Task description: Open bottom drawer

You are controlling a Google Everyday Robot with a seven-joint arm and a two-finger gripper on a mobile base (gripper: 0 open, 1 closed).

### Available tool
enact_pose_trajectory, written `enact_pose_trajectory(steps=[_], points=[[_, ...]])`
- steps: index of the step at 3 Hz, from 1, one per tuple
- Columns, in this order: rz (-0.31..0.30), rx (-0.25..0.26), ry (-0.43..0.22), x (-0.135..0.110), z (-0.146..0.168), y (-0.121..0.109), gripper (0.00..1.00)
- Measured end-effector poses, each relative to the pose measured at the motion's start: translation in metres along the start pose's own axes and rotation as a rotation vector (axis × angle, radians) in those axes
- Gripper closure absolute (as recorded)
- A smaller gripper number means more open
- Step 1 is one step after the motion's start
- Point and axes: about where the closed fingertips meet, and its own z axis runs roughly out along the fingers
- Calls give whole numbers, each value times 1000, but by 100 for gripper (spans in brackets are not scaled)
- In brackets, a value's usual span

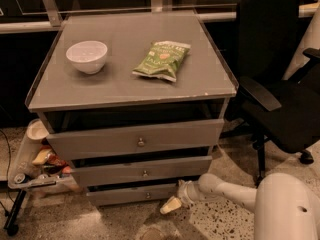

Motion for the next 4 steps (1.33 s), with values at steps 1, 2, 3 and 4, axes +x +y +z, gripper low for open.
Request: enact_pose_trajectory(steps=[1, 2, 3, 4], points=[[-8, 5, 2, -1, 2, -4, 0], [-26, 15, 5, -1, 4, -12, 0], [-33, 20, 0, -1, 11, -20, 0], [-41, 16, -7, -2, 23, -27, 0]])
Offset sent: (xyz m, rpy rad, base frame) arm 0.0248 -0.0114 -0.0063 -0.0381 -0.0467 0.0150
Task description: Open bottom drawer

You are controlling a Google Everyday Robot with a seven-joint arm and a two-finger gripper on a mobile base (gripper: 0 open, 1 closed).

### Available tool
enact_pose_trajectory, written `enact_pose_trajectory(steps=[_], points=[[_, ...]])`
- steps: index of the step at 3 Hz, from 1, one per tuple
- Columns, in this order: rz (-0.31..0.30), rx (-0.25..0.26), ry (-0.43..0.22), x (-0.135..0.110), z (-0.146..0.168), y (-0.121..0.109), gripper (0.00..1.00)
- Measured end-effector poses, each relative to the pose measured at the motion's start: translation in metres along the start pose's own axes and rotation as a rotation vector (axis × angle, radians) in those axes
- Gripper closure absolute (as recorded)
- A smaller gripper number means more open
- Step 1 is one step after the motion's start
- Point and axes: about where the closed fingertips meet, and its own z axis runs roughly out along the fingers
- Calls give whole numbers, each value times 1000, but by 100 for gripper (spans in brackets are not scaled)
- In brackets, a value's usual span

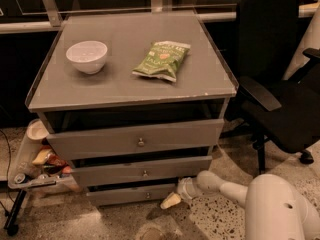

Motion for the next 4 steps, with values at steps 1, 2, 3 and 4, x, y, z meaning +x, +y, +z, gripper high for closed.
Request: enact_pose_trajectory(steps=[1, 2, 3, 4], points=[[0, -14, 11, 5, 10, 1, 0], [5, -35, 28, 10, 11, 8, 0], [15, -44, 36, 11, 7, 12, 0], [43, -51, 52, 17, -12, 13, 0]])
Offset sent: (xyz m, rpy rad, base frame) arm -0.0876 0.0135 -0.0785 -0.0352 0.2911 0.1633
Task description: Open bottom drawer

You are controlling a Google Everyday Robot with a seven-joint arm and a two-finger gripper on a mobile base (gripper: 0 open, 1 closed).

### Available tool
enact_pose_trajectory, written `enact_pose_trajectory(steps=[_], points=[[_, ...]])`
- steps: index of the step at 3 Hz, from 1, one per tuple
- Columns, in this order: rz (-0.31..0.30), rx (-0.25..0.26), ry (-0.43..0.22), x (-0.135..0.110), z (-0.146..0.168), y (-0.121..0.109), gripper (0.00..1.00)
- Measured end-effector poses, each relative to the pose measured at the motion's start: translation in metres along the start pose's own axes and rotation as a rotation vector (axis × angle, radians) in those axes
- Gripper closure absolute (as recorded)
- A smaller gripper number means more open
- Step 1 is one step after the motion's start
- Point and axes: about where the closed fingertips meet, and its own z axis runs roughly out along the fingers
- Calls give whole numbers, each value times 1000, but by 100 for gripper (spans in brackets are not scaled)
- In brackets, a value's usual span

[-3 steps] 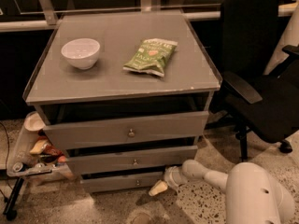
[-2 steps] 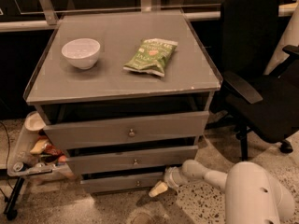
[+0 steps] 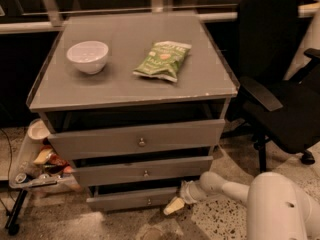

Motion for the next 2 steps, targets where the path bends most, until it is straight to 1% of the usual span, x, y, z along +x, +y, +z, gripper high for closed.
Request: enact_pose_trajectory(steps=[1, 2], points=[[0, -1, 0, 0, 0, 0, 0], [3, -25, 37, 5, 11, 1, 0]])
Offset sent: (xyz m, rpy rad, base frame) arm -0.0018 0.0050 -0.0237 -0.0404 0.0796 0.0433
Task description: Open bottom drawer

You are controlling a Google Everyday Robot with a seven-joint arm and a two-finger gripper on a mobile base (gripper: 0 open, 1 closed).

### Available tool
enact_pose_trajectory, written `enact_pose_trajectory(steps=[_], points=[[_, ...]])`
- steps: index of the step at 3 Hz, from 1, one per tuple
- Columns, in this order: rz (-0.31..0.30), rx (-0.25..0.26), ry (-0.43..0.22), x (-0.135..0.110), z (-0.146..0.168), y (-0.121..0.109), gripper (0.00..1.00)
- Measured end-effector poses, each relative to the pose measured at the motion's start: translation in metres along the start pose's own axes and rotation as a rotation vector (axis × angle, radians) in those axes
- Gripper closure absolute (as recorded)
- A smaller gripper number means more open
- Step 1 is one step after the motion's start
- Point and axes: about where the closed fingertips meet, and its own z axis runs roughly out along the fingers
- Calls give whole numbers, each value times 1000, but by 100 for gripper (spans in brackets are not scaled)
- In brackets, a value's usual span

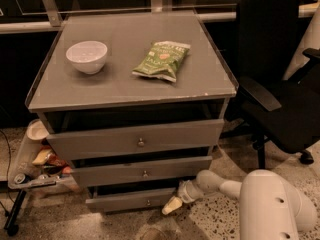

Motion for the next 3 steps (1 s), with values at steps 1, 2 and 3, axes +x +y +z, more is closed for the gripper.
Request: enact_pose_trajectory(steps=[1, 2, 3], points=[[19, -30, 43, 16, -5, 10, 0], [19, -30, 43, 15, -7, 11, 0], [43, -61, 79, 37, -20, 38, 0]])
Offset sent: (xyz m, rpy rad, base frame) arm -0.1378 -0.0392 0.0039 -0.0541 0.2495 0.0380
